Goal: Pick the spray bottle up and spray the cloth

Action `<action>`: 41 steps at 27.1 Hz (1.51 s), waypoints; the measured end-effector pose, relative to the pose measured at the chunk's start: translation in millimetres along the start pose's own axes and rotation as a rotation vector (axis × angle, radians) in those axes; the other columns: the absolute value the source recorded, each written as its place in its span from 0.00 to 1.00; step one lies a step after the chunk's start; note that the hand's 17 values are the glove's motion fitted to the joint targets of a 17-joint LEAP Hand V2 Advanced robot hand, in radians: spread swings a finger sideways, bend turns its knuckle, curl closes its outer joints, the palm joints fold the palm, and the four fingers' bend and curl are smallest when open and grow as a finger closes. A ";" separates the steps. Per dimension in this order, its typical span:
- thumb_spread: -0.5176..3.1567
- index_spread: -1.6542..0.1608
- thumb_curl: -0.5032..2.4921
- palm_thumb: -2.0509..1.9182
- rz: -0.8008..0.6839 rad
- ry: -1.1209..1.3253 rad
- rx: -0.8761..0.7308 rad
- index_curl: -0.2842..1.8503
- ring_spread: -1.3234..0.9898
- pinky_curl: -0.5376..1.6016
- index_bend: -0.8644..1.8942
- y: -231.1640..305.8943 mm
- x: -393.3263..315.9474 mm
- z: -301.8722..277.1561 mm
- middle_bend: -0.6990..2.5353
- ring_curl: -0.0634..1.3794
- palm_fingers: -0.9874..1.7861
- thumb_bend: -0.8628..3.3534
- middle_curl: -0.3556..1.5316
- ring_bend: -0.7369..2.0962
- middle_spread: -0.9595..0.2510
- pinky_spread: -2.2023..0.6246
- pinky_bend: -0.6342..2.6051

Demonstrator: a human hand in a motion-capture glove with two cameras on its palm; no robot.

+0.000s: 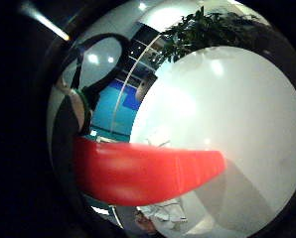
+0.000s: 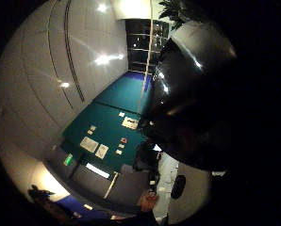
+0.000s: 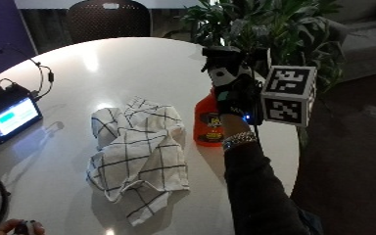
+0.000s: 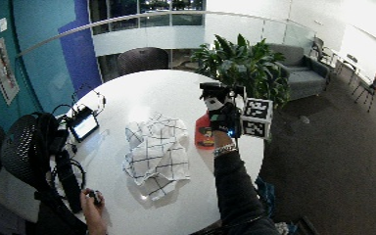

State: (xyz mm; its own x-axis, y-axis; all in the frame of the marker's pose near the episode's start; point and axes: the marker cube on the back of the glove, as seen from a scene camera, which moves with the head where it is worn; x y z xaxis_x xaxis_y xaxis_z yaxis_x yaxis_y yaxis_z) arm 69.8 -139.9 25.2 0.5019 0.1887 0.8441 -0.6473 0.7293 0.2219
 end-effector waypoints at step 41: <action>0.30 0.75 0.38 0.75 -0.337 0.206 0.172 0.37 0.48 0.45 0.39 -23.6 -1.2 -5.0 0.39 0.37 0.86 0.20 0.46 0.50 0.61 0.66 0.36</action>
State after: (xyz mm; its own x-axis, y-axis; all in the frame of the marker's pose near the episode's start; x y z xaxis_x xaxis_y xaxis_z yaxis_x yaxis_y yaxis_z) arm 87.4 -154.1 16.5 0.7943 0.0992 0.5994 -0.5055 0.6553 0.5613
